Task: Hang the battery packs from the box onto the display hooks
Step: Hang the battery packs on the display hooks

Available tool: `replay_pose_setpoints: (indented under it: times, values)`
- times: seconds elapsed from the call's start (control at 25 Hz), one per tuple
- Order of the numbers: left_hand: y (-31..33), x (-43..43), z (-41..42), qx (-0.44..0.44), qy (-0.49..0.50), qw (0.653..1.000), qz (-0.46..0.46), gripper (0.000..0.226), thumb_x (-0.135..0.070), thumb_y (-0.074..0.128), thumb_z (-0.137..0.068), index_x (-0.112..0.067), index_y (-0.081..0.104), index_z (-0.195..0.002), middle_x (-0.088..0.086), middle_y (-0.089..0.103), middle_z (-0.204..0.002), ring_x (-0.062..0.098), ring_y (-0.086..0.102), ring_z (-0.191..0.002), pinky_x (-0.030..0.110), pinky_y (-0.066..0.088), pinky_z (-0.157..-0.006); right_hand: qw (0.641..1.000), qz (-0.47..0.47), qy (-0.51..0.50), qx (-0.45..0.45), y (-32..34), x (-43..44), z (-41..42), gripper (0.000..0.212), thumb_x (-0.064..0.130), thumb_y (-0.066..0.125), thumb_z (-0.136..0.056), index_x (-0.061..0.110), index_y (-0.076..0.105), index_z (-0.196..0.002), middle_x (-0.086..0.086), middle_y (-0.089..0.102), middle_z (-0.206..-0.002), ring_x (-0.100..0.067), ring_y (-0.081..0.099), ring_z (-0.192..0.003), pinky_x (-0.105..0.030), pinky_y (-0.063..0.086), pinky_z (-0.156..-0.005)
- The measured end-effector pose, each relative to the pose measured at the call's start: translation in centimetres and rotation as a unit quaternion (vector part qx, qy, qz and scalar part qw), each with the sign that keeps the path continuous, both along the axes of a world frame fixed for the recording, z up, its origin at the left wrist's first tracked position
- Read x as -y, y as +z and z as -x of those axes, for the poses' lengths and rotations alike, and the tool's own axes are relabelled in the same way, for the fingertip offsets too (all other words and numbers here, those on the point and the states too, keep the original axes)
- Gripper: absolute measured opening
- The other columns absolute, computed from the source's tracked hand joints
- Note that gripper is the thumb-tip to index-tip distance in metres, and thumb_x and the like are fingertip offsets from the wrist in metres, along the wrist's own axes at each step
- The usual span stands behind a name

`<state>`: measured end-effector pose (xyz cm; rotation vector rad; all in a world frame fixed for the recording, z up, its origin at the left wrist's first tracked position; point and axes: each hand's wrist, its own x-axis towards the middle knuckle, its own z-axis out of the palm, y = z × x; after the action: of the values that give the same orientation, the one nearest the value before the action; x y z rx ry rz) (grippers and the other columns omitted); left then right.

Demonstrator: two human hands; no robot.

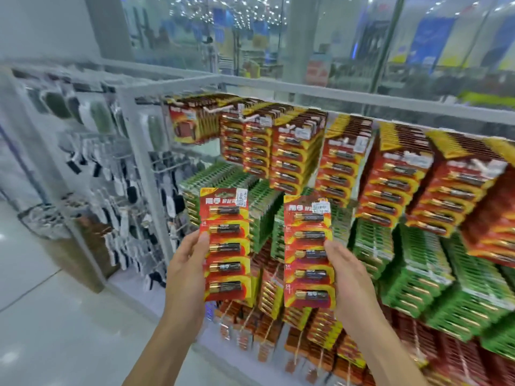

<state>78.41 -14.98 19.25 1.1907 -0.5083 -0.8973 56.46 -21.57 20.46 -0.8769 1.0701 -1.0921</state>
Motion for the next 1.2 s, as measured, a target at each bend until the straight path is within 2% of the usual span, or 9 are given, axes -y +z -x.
replay_pose_setpoints:
  times: [0.16,0.28,0.48,0.56,0.64,0.68,0.8,1.04,1.2]
  values:
    - [-0.1,4.0,-4.7,0.002,-0.013,1.0,-0.01,0.023,-0.036,0.061,-0.101,-0.02,0.071,-0.112,0.013,0.079,-0.102,0.037,0.077,-0.088,0.055,0.062,-0.08,1.0,-0.001,0.004,0.0,0.5,4.2,-5.3,0.023,0.04,0.058,-0.101,0.025,0.072,-0.112,-0.001,0.08,-0.103,-0.025,0.077,-0.093,-0.05,0.058,-0.088]
    - [-0.2,6.4,-7.6,-0.008,0.006,1.0,-0.022,0.02,-0.034,0.063,-0.099,-0.02,0.073,-0.11,0.011,0.08,-0.1,0.034,0.078,-0.084,0.055,0.061,-0.083,1.0,-0.011,-0.003,0.008,0.4,6.3,-8.6,0.026,0.047,0.064,-0.095,0.029,0.072,-0.112,0.001,0.077,-0.114,-0.024,0.074,-0.104,-0.052,0.055,-0.098]
    - [2.2,10.8,-11.1,-0.002,-0.023,1.0,0.002,0.025,-0.038,0.062,-0.099,-0.018,0.074,-0.107,0.016,0.079,-0.101,0.039,0.077,-0.083,0.052,0.063,-0.075,0.995,-0.057,-0.06,0.062,0.1,8.6,-11.7,0.097,0.073,0.089,-0.046,0.03,0.065,-0.131,0.002,0.065,-0.137,-0.029,0.061,-0.128,-0.058,0.045,-0.111]
    - [4.0,13.0,-12.6,0.019,-0.044,0.998,0.031,0.026,-0.037,0.059,-0.101,-0.016,0.073,-0.109,0.018,0.078,-0.101,0.039,0.076,-0.08,0.048,0.064,-0.067,0.993,-0.072,-0.07,0.064,0.6,9.2,-12.7,0.076,0.07,0.088,-0.054,0.031,0.072,-0.117,-0.001,0.069,-0.132,-0.032,0.063,-0.125,-0.06,0.045,-0.11]
    - [5.9,14.9,-13.9,0.038,-0.058,0.996,0.059,0.024,-0.035,0.058,-0.102,-0.018,0.072,-0.111,0.016,0.079,-0.1,0.035,0.077,-0.079,0.042,0.064,-0.061,0.995,-0.063,-0.068,0.043,1.3,9.3,-13.7,0.036,0.047,0.073,-0.087,0.019,0.074,-0.108,-0.012,0.075,-0.117,-0.039,0.07,-0.111,-0.062,0.05,-0.103]
    - [6.5,15.7,-14.5,0.045,-0.063,0.994,0.072,0.022,-0.034,0.058,-0.103,-0.02,0.073,-0.109,0.013,0.079,-0.1,0.033,0.077,-0.079,0.04,0.064,-0.06,0.995,-0.06,-0.066,0.04,1.1,9.5,-14.0,0.028,0.037,0.065,-0.095,0.014,0.073,-0.108,-0.015,0.077,-0.111,-0.041,0.072,-0.106,-0.062,0.052,-0.099]
    - [7.5,17.9,-16.2,0.067,-0.095,0.989,0.088,0.021,-0.036,0.058,-0.103,-0.029,0.077,-0.097,0.01,0.079,-0.102,0.032,0.077,-0.083,0.042,0.064,-0.064,0.992,-0.057,-0.107,0.045,1.4,9.6,-15.5,0.026,0.039,0.066,-0.091,0.018,0.077,-0.103,-0.011,0.077,-0.112,-0.038,0.071,-0.107,-0.058,0.053,-0.1]
    - [6.7,20.0,-18.0,0.043,-0.118,0.989,0.083,0.019,-0.035,0.059,-0.103,-0.025,0.075,-0.102,0.008,0.079,-0.101,0.029,0.077,-0.082,0.041,0.063,-0.065,0.989,-0.015,-0.13,0.064,2.1,9.4,-17.5,0.057,0.065,0.086,-0.042,0.032,0.081,-0.089,-0.001,0.073,-0.125,-0.032,0.064,-0.122,-0.057,0.044,-0.11]
    - [5.8,22.7,-18.1,0.047,-0.127,0.988,0.075,0.023,-0.044,0.06,-0.102,-0.028,0.075,-0.109,0.004,0.079,-0.109,0.032,0.075,-0.102,0.053,0.06,-0.088,0.99,0.032,-0.107,0.08,3.4,9.0,-18.3,0.04,0.053,0.072,-0.063,0.023,0.08,-0.088,-0.009,0.077,-0.109,-0.038,0.07,-0.11,-0.061,0.05,-0.104]
